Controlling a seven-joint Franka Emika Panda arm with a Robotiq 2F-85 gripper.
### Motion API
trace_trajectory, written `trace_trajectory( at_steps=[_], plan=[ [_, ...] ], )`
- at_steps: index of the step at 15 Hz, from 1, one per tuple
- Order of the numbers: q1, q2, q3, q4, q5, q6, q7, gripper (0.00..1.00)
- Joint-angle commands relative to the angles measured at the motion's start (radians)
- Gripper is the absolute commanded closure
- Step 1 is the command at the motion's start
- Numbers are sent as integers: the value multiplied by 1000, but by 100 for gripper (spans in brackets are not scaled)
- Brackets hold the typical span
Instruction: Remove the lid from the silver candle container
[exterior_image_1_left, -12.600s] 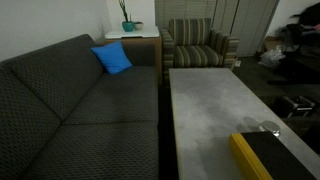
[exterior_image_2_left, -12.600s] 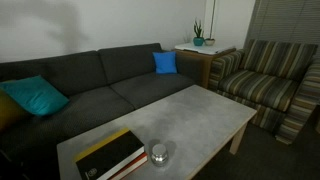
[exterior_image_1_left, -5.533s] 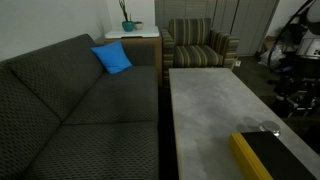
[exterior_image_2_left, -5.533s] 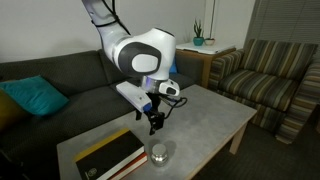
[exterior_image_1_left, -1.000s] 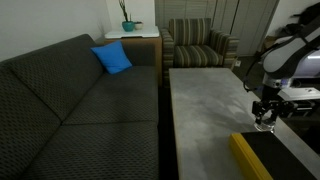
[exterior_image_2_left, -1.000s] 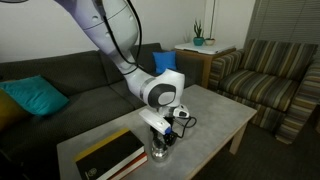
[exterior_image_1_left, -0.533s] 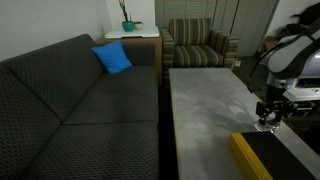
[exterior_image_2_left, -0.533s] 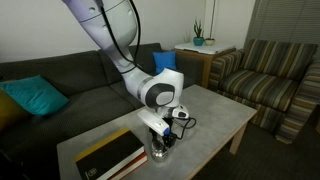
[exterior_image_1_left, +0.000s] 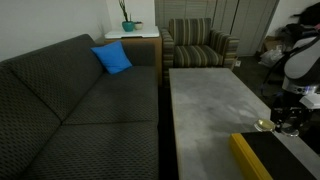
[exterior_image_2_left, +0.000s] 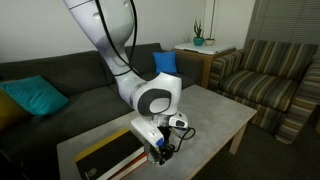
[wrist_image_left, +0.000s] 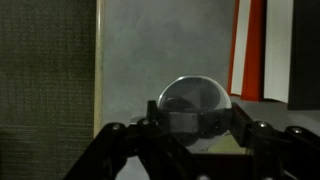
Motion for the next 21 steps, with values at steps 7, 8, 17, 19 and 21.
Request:
trace_trajectory(
  at_steps=[7, 8, 17, 19, 21],
  plan=[
    [-56, 12, 15, -77, 28, 82, 58, 56],
    [-53, 16, 12, -74, 33, 89, 73, 56],
    [-41, 122, -4, 58, 38, 100, 180, 56],
    [-48, 157, -3, 99, 38, 86, 188, 56],
    [-47, 182, -4, 128, 37, 83, 193, 56]
  ],
)
